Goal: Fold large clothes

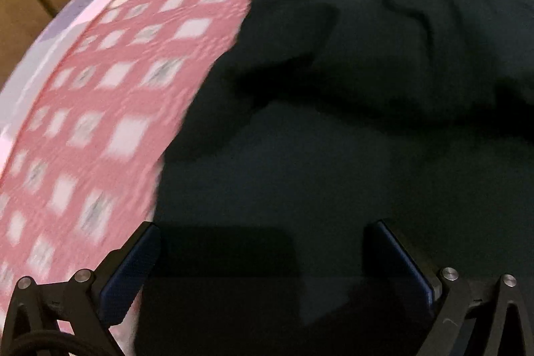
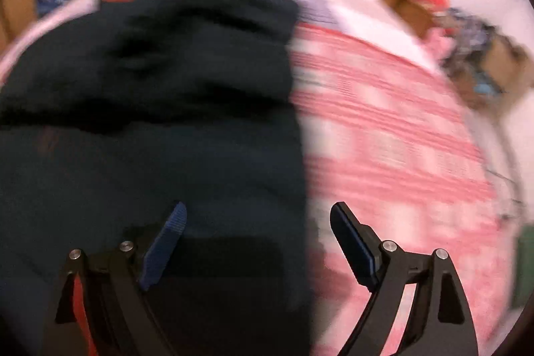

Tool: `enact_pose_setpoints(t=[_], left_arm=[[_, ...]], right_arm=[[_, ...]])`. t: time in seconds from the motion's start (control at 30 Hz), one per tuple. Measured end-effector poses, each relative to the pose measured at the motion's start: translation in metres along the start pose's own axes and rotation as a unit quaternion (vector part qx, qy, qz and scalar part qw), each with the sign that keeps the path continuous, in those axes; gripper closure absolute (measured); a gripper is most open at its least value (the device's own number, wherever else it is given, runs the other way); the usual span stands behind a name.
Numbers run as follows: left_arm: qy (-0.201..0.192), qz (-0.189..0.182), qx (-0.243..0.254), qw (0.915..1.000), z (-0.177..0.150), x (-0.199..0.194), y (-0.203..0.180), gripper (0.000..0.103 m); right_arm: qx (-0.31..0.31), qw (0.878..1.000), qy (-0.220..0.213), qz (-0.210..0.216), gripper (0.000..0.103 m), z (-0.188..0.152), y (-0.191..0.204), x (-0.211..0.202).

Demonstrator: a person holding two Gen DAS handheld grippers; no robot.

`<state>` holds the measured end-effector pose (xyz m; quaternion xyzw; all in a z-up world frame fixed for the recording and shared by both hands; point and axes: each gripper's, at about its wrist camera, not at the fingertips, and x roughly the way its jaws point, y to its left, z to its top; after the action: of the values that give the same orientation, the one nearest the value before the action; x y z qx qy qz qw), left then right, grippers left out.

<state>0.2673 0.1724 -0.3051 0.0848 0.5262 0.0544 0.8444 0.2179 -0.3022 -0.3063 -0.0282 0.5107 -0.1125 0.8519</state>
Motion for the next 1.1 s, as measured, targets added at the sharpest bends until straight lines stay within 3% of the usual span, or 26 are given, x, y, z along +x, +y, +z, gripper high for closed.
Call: enact_pose_setpoints(t=[0.1,0.17,0.3,0.4,0.47,0.53,0.57,0.7,0.97,1.1], left_arm=[[-0.003,-0.010,0.003,0.9999,-0.038,-0.033,-0.001,0.000],[-0.001,-0.032,0.004,0.9995,-0.071,-0.058,-0.013,0.000],[0.010,-0.046,0.033,0.9984,-0.119,-0.079,-0.041,0.000],[0.027,-0.039,0.054,0.9974,-0.158,-0.075,-0.043,0.000],[0.022,-0.037,0.039,0.9983,-0.174,-0.079,-0.023,0.000],[0.023,-0.019,0.024,0.9993,-0.184,-0.081,0.005,0.000],[0.025,-0.012,0.017,0.9995,-0.190,-0.082,0.019,0.000],[0.030,0.014,0.002,0.9994,-0.208,-0.091,0.069,0.000],[0.000,0.082,-0.021,0.9964,-0.262,-0.150,0.150,0.000],[-0.021,0.097,-0.028,0.9947,-0.280,-0.180,0.179,0.000]], right_arm=[[0.017,1.000,-0.010,-0.008,0.013,-0.022,-0.038,-0.028],[0.019,0.999,-0.025,0.034,0.013,-0.036,-0.042,-0.053],[-0.053,0.990,-0.026,0.129,0.014,-0.082,0.009,-0.097],[-0.107,0.983,0.007,0.151,0.014,-0.121,0.049,-0.102],[-0.117,0.985,0.025,0.121,0.014,-0.148,0.047,-0.095],[-0.074,0.991,0.029,0.107,0.013,-0.170,0.020,-0.095],[-0.023,0.995,0.040,0.088,0.014,-0.180,-0.006,-0.095],[0.088,0.991,0.090,-0.037,0.014,-0.219,-0.082,-0.106],[0.105,0.980,0.089,-0.142,0.014,-0.280,-0.147,-0.206],[0.115,0.972,0.071,-0.194,0.013,-0.299,-0.174,-0.263]])
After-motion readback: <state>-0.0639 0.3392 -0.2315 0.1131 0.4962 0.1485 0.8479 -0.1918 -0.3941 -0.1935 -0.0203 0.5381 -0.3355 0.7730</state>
